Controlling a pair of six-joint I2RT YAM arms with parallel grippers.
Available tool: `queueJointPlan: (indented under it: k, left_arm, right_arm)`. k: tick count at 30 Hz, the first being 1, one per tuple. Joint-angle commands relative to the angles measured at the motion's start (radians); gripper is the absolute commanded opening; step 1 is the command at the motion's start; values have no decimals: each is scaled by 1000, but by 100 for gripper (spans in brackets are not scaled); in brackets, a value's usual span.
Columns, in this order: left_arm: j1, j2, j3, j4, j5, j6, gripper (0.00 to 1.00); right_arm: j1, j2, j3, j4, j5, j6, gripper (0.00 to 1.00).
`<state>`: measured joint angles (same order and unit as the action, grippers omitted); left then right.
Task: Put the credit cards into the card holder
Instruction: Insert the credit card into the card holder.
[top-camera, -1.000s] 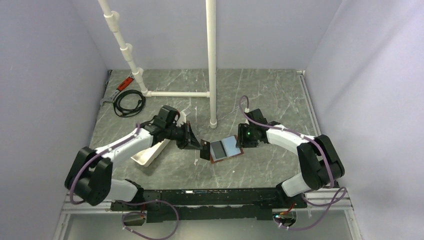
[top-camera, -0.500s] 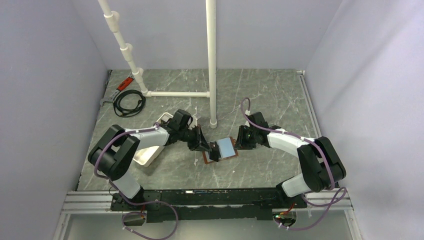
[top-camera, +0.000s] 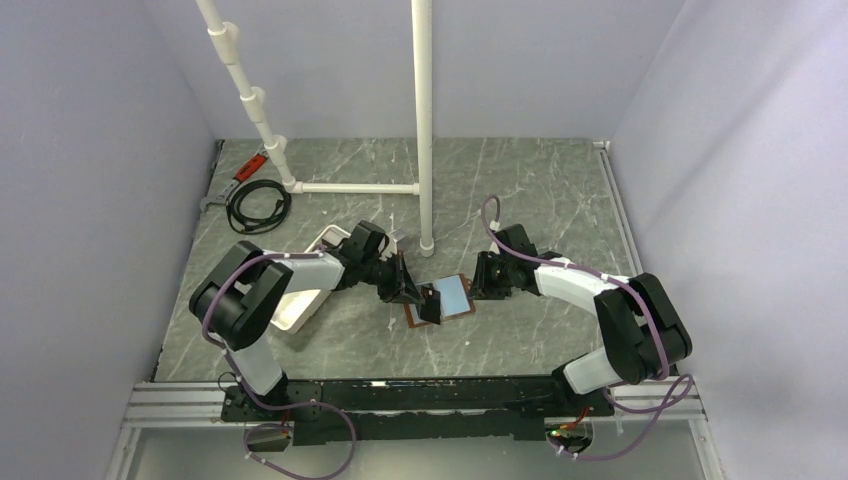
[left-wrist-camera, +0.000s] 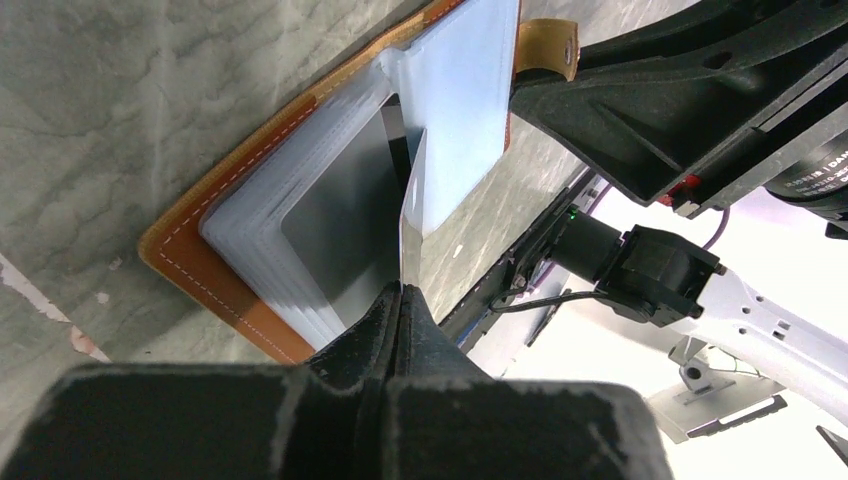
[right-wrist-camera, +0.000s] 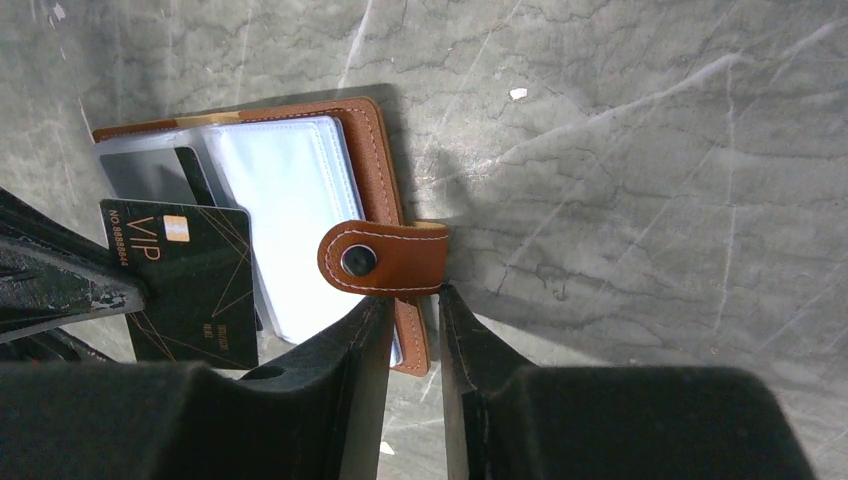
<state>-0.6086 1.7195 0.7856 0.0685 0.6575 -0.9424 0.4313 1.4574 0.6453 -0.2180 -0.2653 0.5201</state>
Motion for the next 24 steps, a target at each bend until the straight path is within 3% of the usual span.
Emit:
queueJointPlan:
  k: [1, 24]
  left_arm:
    - [-5, 16, 26, 41, 4, -9, 0]
    - [-3, 70, 50, 90, -51, -19, 0]
  right_arm:
    - [4, 10, -38, -63, 17, -20, 26]
    - [4, 1, -52, -54, -1, -15, 26]
